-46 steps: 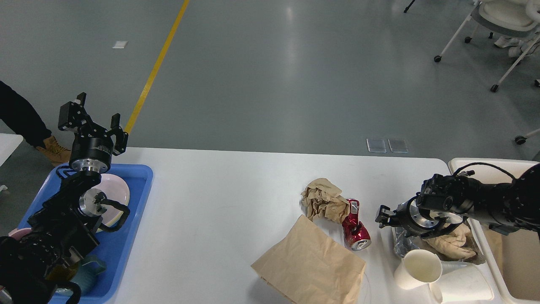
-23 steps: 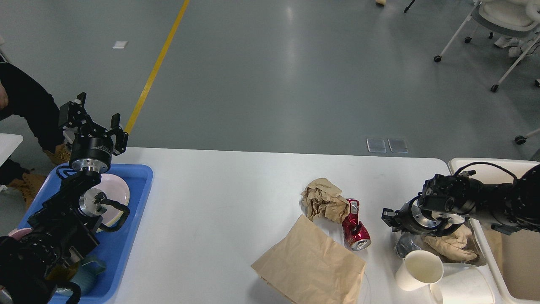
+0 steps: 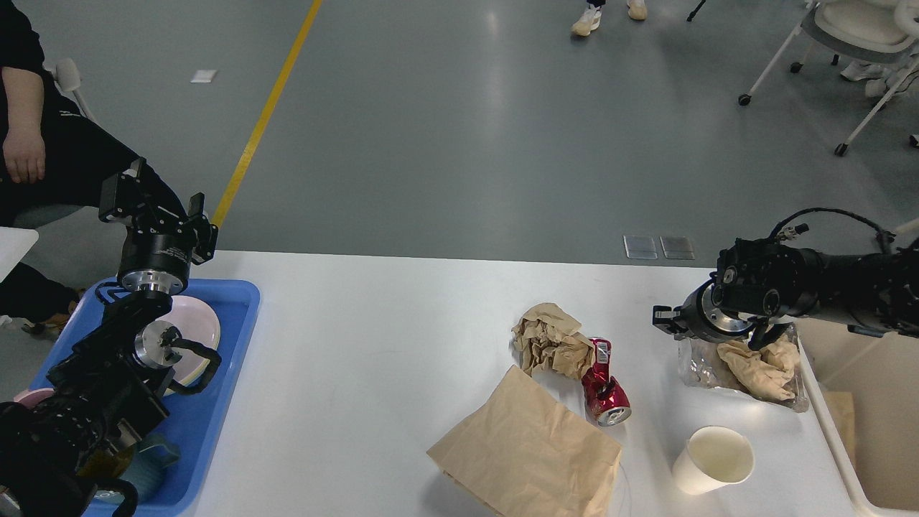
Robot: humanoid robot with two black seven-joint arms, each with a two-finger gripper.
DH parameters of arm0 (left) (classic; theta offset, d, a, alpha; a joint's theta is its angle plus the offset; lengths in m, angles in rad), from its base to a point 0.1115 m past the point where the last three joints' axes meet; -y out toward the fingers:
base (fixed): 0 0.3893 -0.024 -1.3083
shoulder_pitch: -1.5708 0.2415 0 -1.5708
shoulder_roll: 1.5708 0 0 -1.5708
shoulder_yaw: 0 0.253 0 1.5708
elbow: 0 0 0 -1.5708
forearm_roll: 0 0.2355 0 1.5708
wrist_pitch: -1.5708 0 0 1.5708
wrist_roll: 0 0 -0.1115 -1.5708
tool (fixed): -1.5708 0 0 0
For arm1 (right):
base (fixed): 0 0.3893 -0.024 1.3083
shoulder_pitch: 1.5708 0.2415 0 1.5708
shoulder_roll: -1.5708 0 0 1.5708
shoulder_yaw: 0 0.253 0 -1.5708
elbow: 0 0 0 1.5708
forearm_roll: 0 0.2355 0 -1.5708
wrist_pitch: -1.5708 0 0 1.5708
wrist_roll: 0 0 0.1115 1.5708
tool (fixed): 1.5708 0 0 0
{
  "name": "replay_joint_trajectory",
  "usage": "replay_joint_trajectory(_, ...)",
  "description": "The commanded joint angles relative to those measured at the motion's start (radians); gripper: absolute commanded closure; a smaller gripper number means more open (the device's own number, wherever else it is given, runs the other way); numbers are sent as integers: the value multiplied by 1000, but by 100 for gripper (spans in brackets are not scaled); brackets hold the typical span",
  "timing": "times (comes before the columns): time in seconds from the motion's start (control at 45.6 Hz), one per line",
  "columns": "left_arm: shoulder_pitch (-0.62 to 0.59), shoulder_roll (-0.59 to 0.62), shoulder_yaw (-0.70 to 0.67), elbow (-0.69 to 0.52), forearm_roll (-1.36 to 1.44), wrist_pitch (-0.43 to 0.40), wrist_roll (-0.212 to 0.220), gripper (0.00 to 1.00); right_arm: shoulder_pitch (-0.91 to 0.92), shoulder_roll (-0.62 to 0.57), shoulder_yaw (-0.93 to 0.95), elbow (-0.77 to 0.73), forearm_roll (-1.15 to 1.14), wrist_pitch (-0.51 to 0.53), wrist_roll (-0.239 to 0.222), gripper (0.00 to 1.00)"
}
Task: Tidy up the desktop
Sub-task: 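Lift the foil tray with crumpled paper and drop it into the bin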
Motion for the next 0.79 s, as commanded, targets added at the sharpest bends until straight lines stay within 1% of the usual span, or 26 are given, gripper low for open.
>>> replay_joint_trajectory(0.0,0,0,0,0,0,0,0,4,77,4,-44,41,-1,8,-5,100)
replay_joint_trajectory(0.088,0,0,0,0,0,0,0,4,128,4,-62,54,-1,31,-8,100)
replay_joint_trajectory(0.219,0,0,0,0,0,0,0,4,209,4,-99,74,-1,101,-8,100)
replay_joint_trajectory(0.373,0,0,0,0,1,0,0,4,324,6,-159,107,-3,153,-8,100)
replay_joint_trajectory(0.614,0,0,0,0,0,0,0,4,453,11,-173,113,-12,288,-8,100)
replay_joint_trajectory(0.767,0,0,0,0,0,0,0,4,487,12,-179,116,-16,310,-8,100)
